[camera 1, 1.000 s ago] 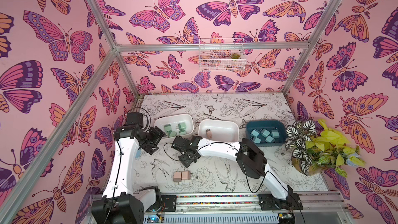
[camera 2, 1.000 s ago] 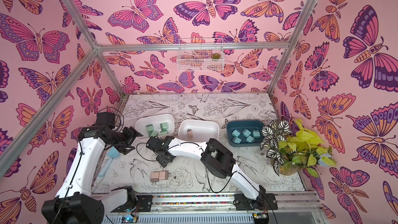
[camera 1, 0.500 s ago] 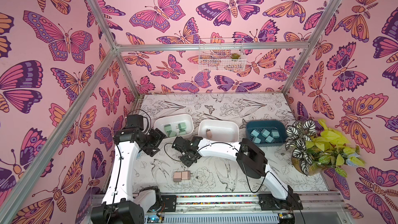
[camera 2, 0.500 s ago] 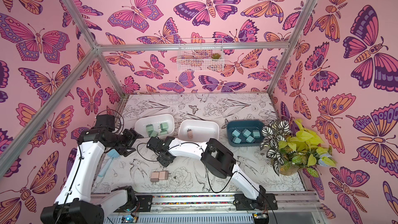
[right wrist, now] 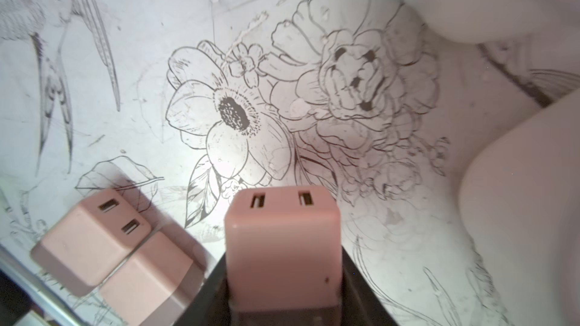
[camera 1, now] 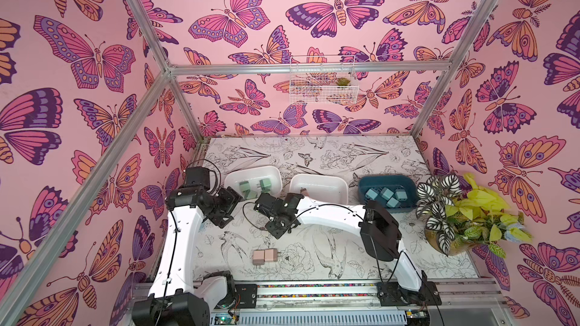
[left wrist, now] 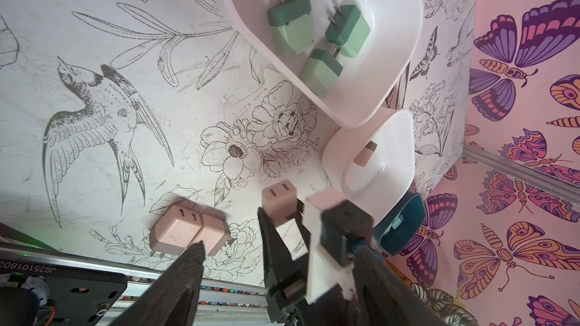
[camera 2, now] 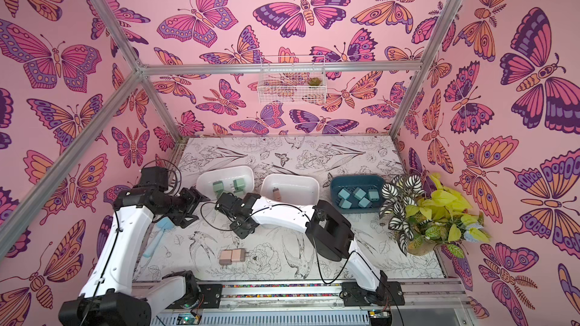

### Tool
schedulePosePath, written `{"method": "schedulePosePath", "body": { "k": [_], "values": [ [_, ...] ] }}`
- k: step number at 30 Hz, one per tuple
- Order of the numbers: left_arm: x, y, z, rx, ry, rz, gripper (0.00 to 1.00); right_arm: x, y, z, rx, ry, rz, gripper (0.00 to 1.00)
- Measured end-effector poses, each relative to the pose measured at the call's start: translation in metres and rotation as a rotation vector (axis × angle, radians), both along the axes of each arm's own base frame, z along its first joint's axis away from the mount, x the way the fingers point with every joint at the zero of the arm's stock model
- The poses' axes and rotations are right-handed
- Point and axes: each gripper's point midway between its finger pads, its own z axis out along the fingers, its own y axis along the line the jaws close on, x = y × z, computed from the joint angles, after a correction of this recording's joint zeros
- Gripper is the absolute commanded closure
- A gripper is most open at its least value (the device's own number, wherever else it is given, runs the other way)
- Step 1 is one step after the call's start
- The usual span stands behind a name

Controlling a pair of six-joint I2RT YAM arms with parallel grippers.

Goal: Place the plugs by color into the storage box
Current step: Pick up the plug from the center of the board, then place the plug in the storage box.

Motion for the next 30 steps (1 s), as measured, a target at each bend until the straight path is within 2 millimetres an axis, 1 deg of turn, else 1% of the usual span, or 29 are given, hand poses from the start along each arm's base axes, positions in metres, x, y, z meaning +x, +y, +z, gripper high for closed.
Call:
{"method": "schedulePosePath", "body": {
  "k": [4,7,10,13,14,17,20,23,26,30],
  "values": [
    [-0.001,0.000,-0.001,-0.001,0.005,0.000,0.23,0.017,-0.013,0.030,0.032,-0.035,-0.043,0.57],
    [-0.001,0.000,-0.002,-0.001,0.004,0.000,0.23,0.038,-0.031,0.049,0.047,-0.059,-0.096,0.56],
    [0.000,0.000,-0.001,0.000,0.001,0.000,0.23,0.065,-0.056,0.063,0.057,-0.083,-0.172,0.56],
    [0.001,0.000,-0.001,0.001,-0.002,0.000,0.23,0.095,-0.089,0.067,0.049,-0.093,-0.259,0.56],
    [0.001,0.000,-0.001,0.000,-0.004,0.000,0.23,0.107,-0.103,0.067,0.040,-0.093,-0.296,0.56],
    [0.003,0.000,-0.001,0.001,-0.007,0.000,0.23,0.132,-0.136,0.060,0.013,-0.086,-0.376,0.56],
    [0.003,0.000,-0.001,0.001,-0.007,0.000,0.23,0.147,-0.166,0.049,-0.020,-0.070,-0.432,0.56],
    [0.003,0.001,-0.002,0.001,-0.006,0.000,0.23,0.154,-0.186,0.038,-0.047,-0.047,-0.473,0.56],
    [0.004,0.001,-0.002,0.000,-0.004,0.000,0.23,0.160,-0.193,0.023,-0.066,-0.020,-0.493,0.56],
    [0.004,0.001,-0.003,-0.001,0.000,0.000,0.23,0.157,-0.193,-0.006,-0.102,0.042,-0.489,0.56]
  ]
}}
